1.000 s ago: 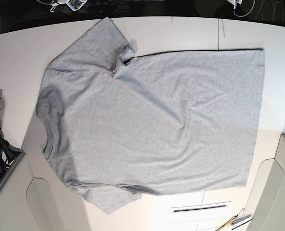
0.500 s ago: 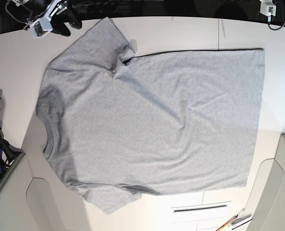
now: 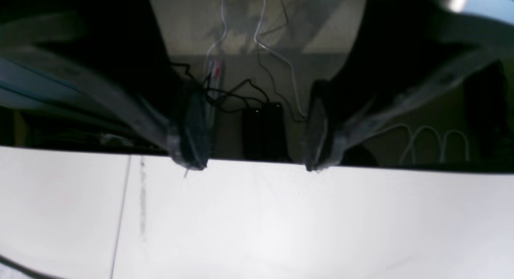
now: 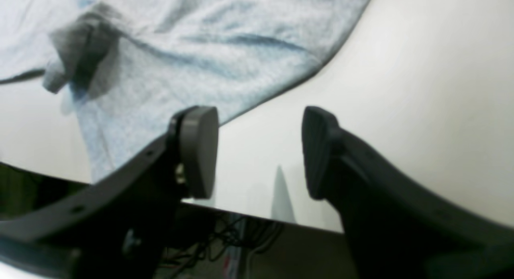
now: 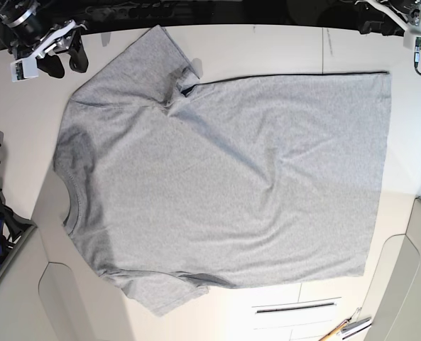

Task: Fold the T-shirt properly
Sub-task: 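Move both grippers to the shirt's hem corners and grasp them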

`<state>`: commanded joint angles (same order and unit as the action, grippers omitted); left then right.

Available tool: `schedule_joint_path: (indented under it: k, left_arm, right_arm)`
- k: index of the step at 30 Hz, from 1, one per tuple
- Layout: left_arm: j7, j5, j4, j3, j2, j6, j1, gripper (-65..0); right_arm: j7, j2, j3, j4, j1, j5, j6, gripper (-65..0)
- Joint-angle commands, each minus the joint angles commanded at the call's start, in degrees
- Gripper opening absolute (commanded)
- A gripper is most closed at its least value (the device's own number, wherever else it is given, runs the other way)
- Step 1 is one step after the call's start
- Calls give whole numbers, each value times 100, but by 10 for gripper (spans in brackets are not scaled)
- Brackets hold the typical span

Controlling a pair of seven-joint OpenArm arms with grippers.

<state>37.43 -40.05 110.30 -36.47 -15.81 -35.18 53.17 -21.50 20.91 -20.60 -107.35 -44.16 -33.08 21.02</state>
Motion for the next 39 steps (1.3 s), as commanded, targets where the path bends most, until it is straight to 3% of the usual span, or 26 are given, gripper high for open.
schedule_joint_path:
  k: [2, 5, 8, 15, 17, 25, 33, 39]
  left_arm:
    - [-79, -4, 0, 0, -107, 2, -31, -239]
    - [-68, 0, -2, 0, -271, 2, -256, -238]
    - [-20, 2, -28, 0, -466, 144, -553, -182]
    - [9, 4, -828, 2, -911, 216, -1257, -179]
    - [11, -4, -1198, 2, -986, 214, -1475, -179]
    - [9, -297, -1976, 2, -1040, 125, -1733, -179]
    - [42, -535, -2048, 70, -1040, 11, -1764, -179]
    - [52, -535, -2048, 284, -1038, -4, -1766, -179]
  right_arm:
    - [0, -15, 0, 157, 2, -120, 15, -320]
    - [-2, -15, 0, 282, 0, -122, 190, -320]
    - [-2, -15, 0, 352, 2, -122, 190, -320]
    - [-2, -155, 0, 372, 2, 37, 190, -319]
    - [-4, -247, 0, 372, 0, 31, 188, -275]
    - [-59, -396, 72, 411, 98, -79, 195, -261]
    - [-39, -400, 669, 424, 101, -11, 188, -261]
    - [-107, -831, 769, 553, 356, 72, 179, -261]
